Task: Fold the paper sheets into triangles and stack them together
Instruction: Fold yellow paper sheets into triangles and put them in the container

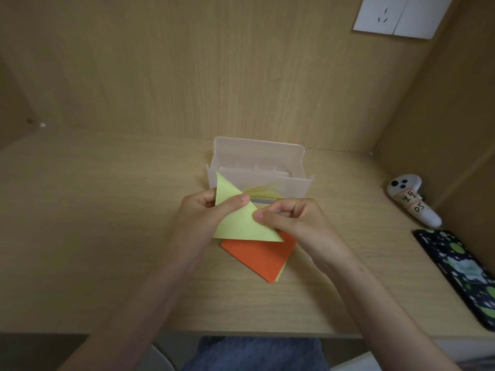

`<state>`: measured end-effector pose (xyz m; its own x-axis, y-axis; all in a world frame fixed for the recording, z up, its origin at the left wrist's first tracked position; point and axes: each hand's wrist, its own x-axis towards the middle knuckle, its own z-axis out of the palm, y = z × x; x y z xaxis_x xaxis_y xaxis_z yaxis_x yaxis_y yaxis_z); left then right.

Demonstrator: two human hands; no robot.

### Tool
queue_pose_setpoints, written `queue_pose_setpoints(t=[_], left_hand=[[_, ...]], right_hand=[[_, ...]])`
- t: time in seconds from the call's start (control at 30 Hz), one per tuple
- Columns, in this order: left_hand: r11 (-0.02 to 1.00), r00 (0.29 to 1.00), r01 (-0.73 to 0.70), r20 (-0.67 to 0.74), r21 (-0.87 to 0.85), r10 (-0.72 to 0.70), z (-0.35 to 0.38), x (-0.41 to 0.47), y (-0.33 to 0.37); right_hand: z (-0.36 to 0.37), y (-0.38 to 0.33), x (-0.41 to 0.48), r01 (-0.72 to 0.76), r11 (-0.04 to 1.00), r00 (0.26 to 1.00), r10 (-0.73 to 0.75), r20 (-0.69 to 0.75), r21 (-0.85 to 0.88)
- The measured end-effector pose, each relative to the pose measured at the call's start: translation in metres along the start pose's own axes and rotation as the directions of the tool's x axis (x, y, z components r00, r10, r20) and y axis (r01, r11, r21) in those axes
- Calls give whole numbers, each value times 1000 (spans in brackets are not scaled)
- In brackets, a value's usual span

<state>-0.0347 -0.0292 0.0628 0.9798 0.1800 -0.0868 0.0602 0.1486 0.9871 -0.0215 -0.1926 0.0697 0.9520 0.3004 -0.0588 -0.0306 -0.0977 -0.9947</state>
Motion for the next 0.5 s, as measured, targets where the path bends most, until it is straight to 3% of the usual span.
queue_pose_setpoints(t=[0.37, 0.5], left_hand=[[999, 987, 37, -153, -34, -41, -7, 6, 0], [998, 979, -18, -203, -67, 4, -22, 11, 14]], right_hand=[[-11, 5, -5, 0, 995, 1000, 2, 12, -101], [-24, 6, -10, 2, 997, 996, -9, -84, -81]])
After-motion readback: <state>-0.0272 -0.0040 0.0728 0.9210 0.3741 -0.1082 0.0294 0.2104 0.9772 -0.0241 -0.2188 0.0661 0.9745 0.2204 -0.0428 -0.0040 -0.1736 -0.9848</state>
